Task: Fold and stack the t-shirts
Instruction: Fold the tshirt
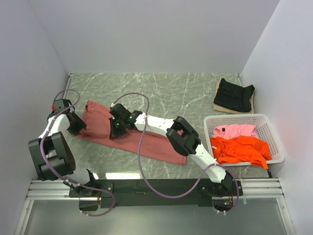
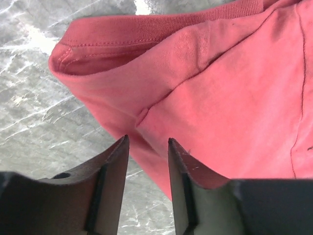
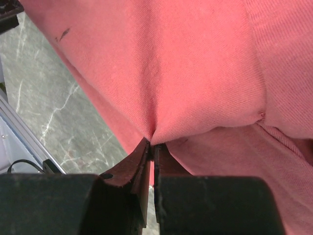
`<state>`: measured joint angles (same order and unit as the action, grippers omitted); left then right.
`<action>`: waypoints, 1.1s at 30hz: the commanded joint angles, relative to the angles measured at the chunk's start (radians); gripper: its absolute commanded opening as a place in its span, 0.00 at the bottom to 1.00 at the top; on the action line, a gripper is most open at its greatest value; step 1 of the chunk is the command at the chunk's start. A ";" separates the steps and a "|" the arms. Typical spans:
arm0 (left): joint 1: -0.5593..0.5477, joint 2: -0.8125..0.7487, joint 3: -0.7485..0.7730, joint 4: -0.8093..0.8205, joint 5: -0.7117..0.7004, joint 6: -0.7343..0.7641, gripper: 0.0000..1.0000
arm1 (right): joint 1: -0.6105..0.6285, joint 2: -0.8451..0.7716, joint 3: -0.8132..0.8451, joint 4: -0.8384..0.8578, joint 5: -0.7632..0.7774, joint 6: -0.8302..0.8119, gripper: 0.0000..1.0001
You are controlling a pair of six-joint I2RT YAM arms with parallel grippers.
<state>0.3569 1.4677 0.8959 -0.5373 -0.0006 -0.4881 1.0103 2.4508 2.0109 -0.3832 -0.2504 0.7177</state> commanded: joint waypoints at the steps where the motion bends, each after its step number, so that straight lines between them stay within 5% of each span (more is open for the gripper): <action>1: 0.005 0.025 -0.005 0.039 0.031 0.008 0.42 | 0.007 -0.076 -0.008 -0.014 -0.016 0.014 0.00; 9: 0.005 0.078 0.017 0.063 0.057 0.008 0.31 | 0.007 -0.064 0.026 -0.034 -0.033 0.017 0.00; 12: 0.005 0.097 0.028 0.060 0.062 0.013 0.19 | 0.007 -0.053 0.049 -0.051 -0.041 0.014 0.00; 14: 0.005 0.102 0.041 0.043 0.062 0.014 0.01 | 0.007 -0.049 0.064 -0.063 -0.047 0.011 0.00; 27: 0.037 0.149 0.238 -0.237 0.180 0.078 0.01 | -0.016 -0.093 0.042 -0.125 -0.041 -0.023 0.00; 33: 0.039 0.177 0.256 -0.283 0.193 0.092 0.15 | -0.018 -0.088 0.048 -0.154 -0.041 -0.035 0.03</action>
<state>0.3908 1.6394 1.1164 -0.7666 0.1825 -0.4248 0.9985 2.4386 2.0354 -0.4931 -0.2825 0.7059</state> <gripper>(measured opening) 0.126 0.077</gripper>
